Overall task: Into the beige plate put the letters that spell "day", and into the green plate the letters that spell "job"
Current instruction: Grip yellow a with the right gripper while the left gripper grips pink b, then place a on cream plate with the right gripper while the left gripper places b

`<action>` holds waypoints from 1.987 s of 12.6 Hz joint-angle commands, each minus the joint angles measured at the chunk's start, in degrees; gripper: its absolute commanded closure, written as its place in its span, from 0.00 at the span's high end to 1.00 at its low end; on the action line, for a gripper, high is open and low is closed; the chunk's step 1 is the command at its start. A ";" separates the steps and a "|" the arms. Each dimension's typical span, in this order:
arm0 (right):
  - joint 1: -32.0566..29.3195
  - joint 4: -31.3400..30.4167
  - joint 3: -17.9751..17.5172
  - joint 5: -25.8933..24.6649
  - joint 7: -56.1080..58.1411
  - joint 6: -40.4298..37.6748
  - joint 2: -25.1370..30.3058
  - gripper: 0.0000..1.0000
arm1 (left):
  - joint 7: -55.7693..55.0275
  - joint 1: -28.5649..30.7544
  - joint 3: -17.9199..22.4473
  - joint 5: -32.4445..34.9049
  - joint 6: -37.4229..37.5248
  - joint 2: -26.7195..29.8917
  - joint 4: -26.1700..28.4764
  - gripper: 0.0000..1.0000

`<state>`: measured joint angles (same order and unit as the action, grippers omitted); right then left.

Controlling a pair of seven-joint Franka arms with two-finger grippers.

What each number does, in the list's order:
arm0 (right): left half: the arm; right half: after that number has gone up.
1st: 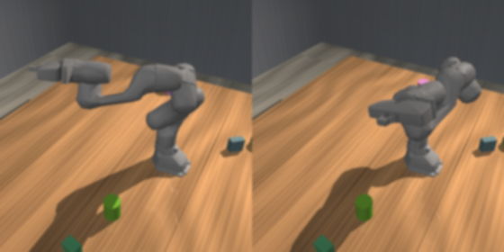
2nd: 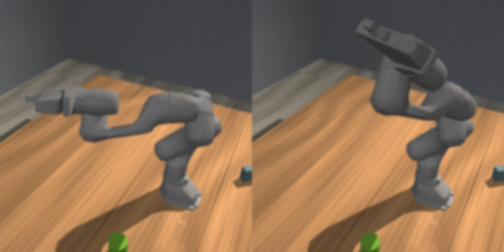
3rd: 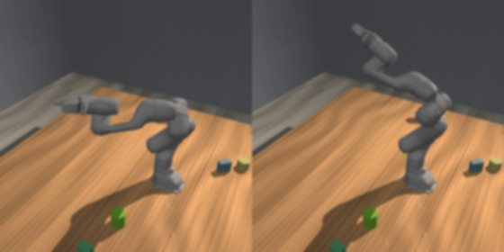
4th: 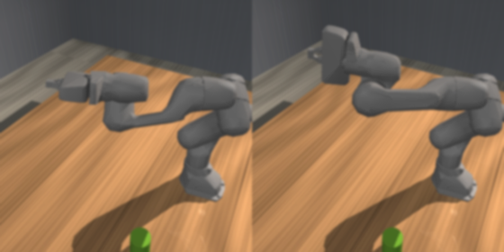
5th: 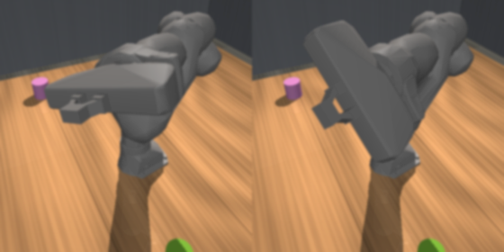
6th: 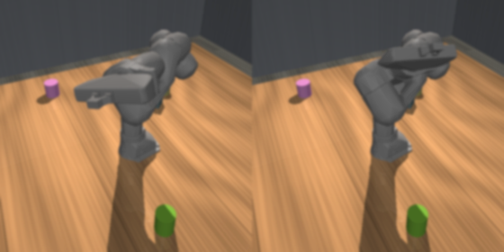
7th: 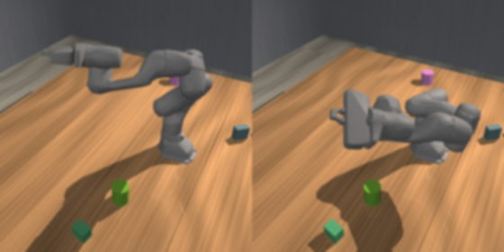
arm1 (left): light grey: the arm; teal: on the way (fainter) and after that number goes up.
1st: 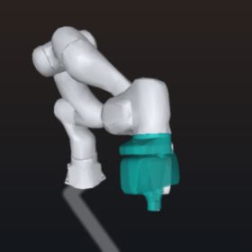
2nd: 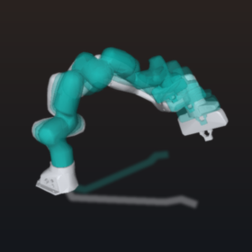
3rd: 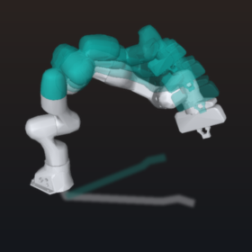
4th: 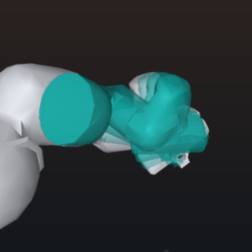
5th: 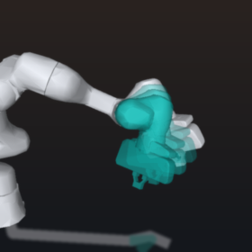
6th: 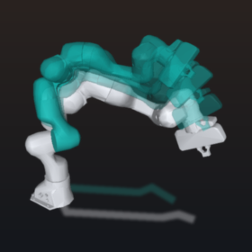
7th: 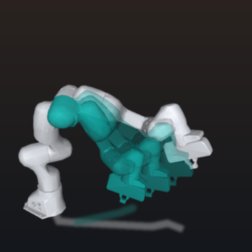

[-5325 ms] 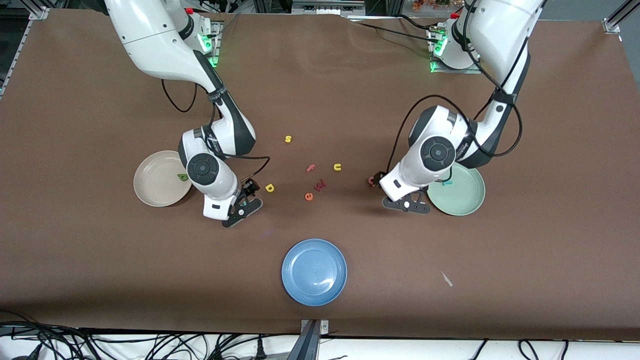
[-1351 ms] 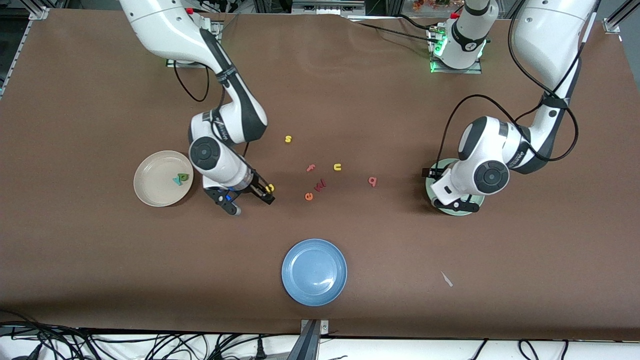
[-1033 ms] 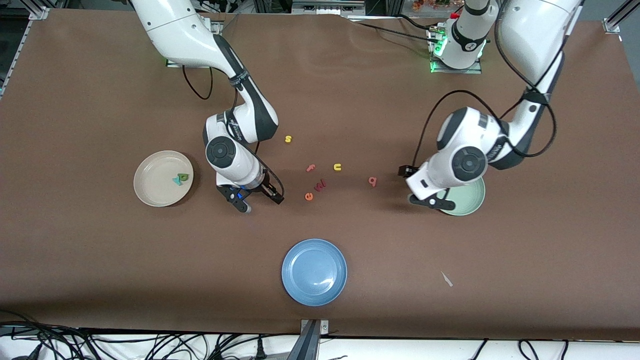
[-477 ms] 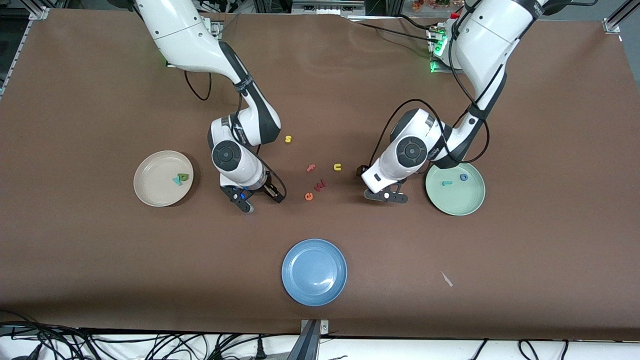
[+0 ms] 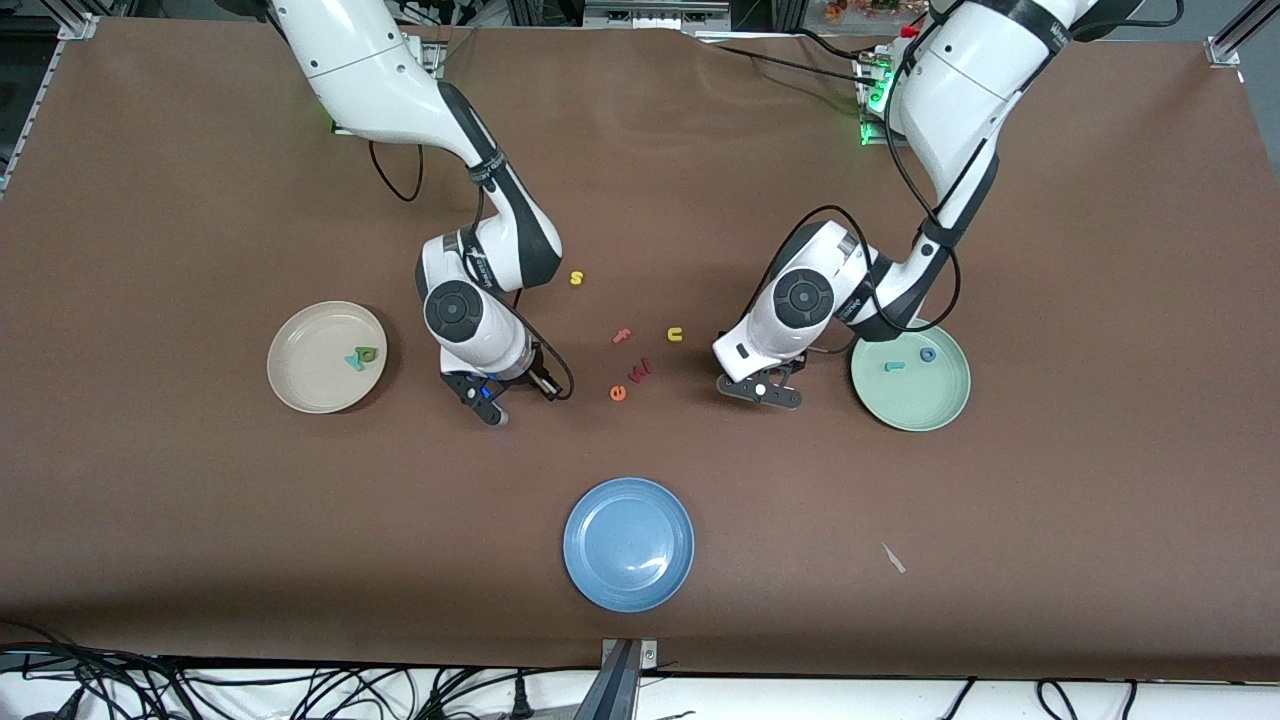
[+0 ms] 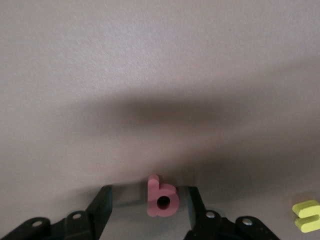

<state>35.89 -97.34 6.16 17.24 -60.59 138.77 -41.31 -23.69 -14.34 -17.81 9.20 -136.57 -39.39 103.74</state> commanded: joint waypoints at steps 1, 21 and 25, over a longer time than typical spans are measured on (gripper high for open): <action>-0.12 1.09 0.08 0.25 0.82 0.18 -1.05 0.20 | -1.01 -1.21 0.41 1.69 -0.45 0.02 1.03 0.51; -2.23 -6.11 22.21 -5.82 54.33 -26.18 10.73 0.05 | 19.12 14.87 0.67 7.85 20.56 6.61 -0.03 0.00; -2.23 -4.63 23.63 -5.29 55.14 -27.76 9.67 1.00 | 18.94 14.26 0.59 7.59 19.15 3.72 -0.20 0.00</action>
<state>32.97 -102.51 29.74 12.33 -5.92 112.63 -32.19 -5.33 -0.11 -16.85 15.45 -116.67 -34.61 103.70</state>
